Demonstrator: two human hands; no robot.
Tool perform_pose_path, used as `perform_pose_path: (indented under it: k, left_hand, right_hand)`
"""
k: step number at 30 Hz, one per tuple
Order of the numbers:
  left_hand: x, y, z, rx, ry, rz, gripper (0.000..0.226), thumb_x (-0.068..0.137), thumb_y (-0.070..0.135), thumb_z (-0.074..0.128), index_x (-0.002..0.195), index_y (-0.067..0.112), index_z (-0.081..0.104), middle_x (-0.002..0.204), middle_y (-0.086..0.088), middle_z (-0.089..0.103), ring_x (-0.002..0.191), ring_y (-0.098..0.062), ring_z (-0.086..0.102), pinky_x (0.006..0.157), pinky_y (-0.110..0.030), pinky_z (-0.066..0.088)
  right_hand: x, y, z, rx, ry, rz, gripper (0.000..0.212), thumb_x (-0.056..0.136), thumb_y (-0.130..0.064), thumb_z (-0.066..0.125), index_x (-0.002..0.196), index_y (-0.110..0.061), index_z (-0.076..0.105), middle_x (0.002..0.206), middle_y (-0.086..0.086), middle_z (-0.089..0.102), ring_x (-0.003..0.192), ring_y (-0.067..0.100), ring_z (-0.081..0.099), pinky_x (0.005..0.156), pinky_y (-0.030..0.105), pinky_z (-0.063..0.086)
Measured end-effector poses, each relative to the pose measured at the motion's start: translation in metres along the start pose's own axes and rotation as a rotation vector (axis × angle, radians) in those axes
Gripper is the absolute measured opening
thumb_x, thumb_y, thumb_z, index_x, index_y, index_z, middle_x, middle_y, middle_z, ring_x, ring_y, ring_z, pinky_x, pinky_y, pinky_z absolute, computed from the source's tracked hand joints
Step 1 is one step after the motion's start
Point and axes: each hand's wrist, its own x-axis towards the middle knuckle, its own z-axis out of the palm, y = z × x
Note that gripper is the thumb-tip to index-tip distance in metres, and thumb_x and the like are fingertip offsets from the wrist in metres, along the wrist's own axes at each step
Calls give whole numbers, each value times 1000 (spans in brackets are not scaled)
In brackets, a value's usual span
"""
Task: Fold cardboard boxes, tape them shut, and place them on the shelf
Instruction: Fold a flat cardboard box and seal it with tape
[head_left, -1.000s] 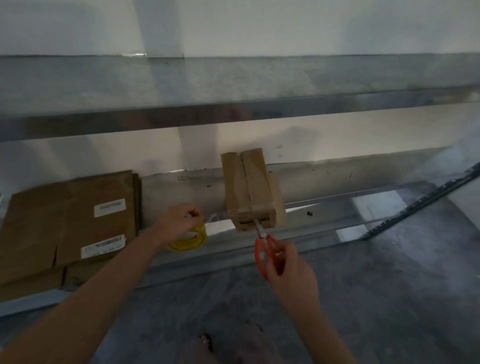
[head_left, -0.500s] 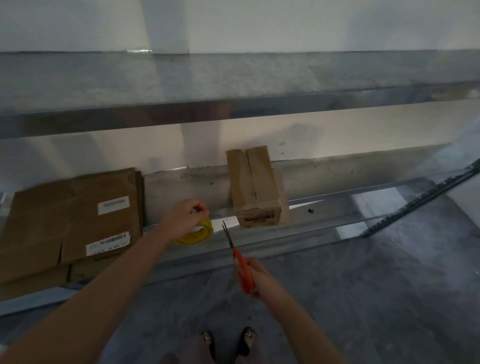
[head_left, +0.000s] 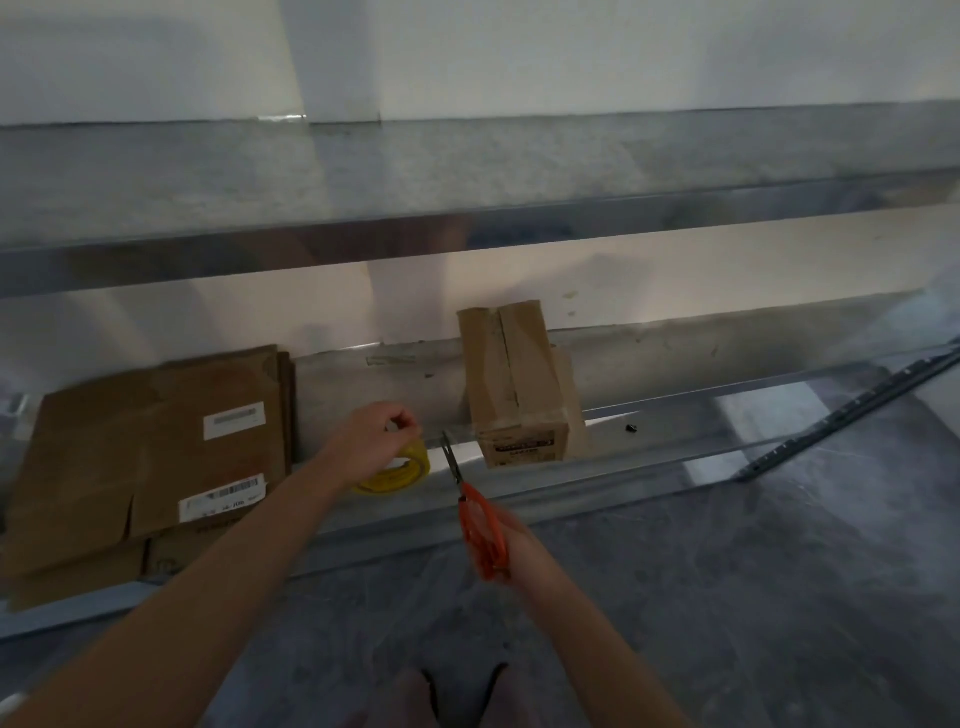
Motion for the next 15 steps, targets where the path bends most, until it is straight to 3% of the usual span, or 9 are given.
perform_pose_path:
  k: [2, 6, 12, 15]
  left_hand:
    - [0, -1, 0, 1, -2, 9, 7, 92, 29, 60, 92, 24, 65, 97, 6, 64, 78, -9, 58, 65, -24, 42]
    - [2, -2, 0, -15, 4, 34, 6, 92, 25, 60, 91, 22, 65, 96, 6, 63, 74, -5, 55, 62, -20, 39]
    - [5, -7, 0, 4, -1, 126, 4, 92, 21, 61, 89, 20, 64, 94, 6, 62, 76, -2, 53, 64, -17, 37]
    - [7, -8, 1, 50, -24, 166, 5, 92, 22, 60, 87, 24, 62, 93, 7, 60, 81, -3, 53, 67, -18, 38]
  right_hand:
    - [-1, -3, 1, 35, 5, -11, 20, 96, -29, 60, 81, -16, 58, 48, -5, 57, 40, 6, 53, 43, 19, 40]
    - [-3, -1, -4, 27, -15, -80, 12, 98, -18, 57, 86, -16, 60, 65, 2, 56, 56, 11, 52, 52, 21, 40]
    - [1, 5, -7, -117, 35, -132, 17, 97, -9, 52, 85, -16, 61, 52, -4, 51, 48, 9, 46, 48, 21, 36]
    - [-2, 5, -5, -225, 77, -175, 10, 96, -18, 56, 94, -12, 63, 57, -4, 55, 55, 11, 50, 53, 23, 41]
